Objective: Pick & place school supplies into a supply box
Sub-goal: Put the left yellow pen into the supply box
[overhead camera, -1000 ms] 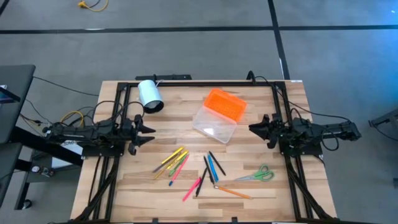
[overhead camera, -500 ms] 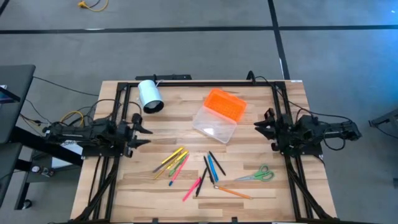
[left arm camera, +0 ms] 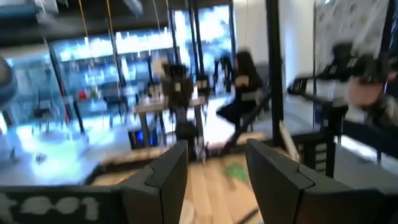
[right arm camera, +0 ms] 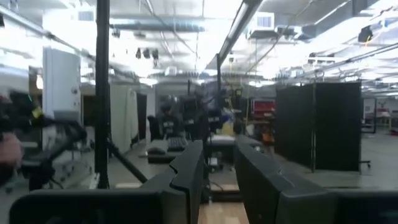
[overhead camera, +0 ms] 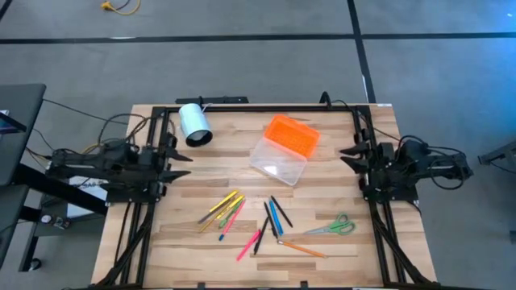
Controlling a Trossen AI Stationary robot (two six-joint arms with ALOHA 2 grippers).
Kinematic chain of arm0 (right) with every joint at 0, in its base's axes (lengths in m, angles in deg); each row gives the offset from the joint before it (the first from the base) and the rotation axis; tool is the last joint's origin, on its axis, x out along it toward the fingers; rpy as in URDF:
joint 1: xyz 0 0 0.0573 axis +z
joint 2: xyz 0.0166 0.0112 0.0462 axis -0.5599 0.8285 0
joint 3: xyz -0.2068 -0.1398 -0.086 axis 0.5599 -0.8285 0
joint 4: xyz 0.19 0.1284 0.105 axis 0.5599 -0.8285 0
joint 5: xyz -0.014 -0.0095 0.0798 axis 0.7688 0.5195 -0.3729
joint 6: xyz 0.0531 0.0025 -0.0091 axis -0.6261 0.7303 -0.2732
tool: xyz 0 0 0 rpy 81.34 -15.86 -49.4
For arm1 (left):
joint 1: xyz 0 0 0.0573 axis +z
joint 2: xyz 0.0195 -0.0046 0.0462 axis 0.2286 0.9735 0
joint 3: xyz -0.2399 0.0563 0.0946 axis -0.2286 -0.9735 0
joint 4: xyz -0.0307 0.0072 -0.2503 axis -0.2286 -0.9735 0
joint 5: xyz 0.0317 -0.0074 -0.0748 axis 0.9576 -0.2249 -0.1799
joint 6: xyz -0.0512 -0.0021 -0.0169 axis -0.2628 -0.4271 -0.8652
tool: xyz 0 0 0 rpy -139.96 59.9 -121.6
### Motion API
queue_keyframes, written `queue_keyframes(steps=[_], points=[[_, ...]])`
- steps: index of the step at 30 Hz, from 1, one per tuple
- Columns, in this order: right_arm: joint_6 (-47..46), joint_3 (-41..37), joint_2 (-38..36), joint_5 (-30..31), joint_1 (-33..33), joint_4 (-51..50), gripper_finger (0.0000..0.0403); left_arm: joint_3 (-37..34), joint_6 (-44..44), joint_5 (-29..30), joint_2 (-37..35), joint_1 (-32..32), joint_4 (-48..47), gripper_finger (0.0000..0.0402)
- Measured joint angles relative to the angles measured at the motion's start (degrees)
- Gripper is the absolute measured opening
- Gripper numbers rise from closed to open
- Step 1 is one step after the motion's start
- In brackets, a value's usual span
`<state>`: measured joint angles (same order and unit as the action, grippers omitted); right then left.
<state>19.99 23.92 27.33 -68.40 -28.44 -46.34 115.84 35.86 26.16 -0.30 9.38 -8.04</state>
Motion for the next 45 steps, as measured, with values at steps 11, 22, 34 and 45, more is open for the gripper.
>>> queue_keyframes(steps=[11,22,34,45], points=[[-0.4,9.3,17.0,0.0,0.0,-10.8,0.0086,14.5,-2.6,-0.2,25.6,-0.6,-16.3,0.0153],[-2.8,9.3,28.6,6.6,4.9,-12.6,0.0086,16.4,-15.6,15.7,39.5,-8.6,-29.1,0.0153],[-4.3,9.4,38.3,16.9,11.6,-7.4,0.0086,16.5,-22.1,23.4,57.3,-14.8,-26.2,0.0153],[-4.4,9.4,43.1,17.1,12.4,-4.0,0.0086,16.4,-25.5,23.8,62.0,-14.9,-22.4,0.0153]])
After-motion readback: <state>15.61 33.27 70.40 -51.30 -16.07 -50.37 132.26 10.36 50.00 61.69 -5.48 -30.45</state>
